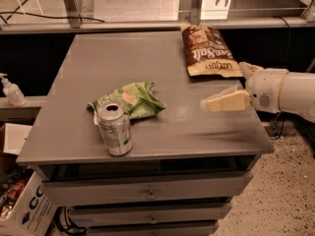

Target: Move green jalapeno chip bag near 7up can

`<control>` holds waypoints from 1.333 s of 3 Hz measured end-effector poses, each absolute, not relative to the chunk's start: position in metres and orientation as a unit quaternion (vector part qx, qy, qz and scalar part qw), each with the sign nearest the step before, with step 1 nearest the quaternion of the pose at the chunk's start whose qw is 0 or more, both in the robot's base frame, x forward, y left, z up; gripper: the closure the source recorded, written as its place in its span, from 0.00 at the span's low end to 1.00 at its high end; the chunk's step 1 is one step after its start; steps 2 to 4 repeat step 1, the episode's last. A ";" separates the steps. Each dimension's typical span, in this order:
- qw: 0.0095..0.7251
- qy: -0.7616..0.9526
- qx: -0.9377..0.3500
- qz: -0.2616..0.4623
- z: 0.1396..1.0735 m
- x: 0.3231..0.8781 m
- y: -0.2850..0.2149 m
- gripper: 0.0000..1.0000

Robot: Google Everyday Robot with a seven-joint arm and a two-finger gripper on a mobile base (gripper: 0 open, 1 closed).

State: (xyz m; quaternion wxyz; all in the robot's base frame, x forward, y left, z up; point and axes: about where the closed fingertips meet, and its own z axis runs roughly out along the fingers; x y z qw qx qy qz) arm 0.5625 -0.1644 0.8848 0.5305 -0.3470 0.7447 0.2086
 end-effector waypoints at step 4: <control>0.529 0.745 -0.350 0.208 0.884 0.562 -0.161 0.00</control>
Offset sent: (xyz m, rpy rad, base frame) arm 0.0000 0.0000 0.0000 0.0000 0.0000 0.0000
